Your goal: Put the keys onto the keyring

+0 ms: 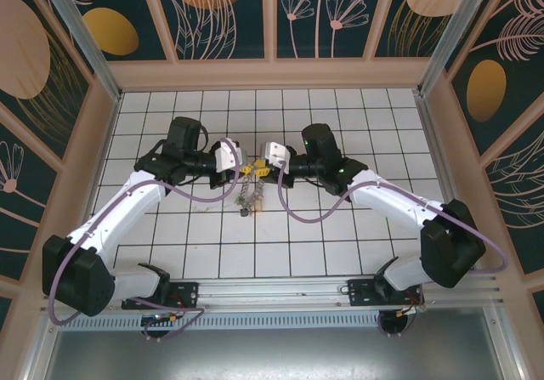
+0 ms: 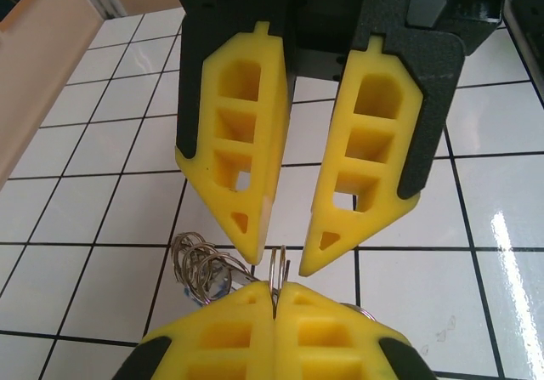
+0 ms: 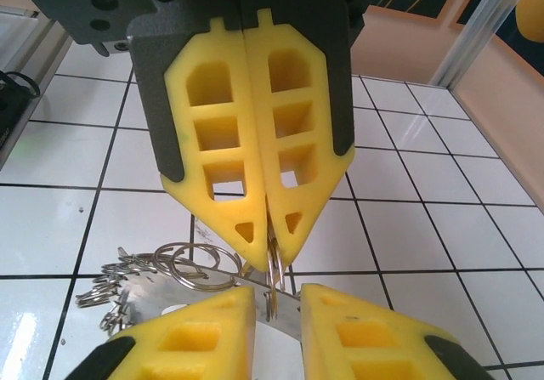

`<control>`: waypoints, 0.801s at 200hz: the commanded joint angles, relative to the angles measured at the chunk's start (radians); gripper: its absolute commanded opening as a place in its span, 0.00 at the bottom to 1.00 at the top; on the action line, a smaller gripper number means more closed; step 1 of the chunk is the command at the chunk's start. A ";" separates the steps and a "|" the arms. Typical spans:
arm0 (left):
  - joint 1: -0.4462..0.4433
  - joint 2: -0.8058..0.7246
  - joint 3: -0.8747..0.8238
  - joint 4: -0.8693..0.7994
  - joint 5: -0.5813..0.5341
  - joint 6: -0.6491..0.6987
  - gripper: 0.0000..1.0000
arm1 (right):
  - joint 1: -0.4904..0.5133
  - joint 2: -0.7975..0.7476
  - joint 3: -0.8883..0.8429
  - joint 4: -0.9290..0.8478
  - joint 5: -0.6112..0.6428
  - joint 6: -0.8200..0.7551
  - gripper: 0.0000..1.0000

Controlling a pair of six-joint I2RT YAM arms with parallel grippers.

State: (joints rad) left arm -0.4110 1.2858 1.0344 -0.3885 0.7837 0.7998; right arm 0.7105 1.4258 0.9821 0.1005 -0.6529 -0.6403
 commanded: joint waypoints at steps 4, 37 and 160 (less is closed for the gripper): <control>0.005 0.023 0.043 0.030 0.064 -0.034 0.00 | 0.010 0.010 0.026 0.040 -0.028 0.014 0.17; 0.005 0.036 0.053 0.034 0.081 -0.050 0.00 | 0.013 0.025 0.030 0.048 -0.017 0.019 0.08; 0.015 -0.003 -0.005 0.091 0.067 -0.112 0.30 | -0.016 -0.097 -0.248 0.665 -0.015 0.408 0.00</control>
State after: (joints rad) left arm -0.3996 1.2854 1.0386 -0.3229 0.8112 0.6971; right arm 0.6991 1.3788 0.7631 0.5201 -0.6380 -0.3424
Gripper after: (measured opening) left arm 0.314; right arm 0.049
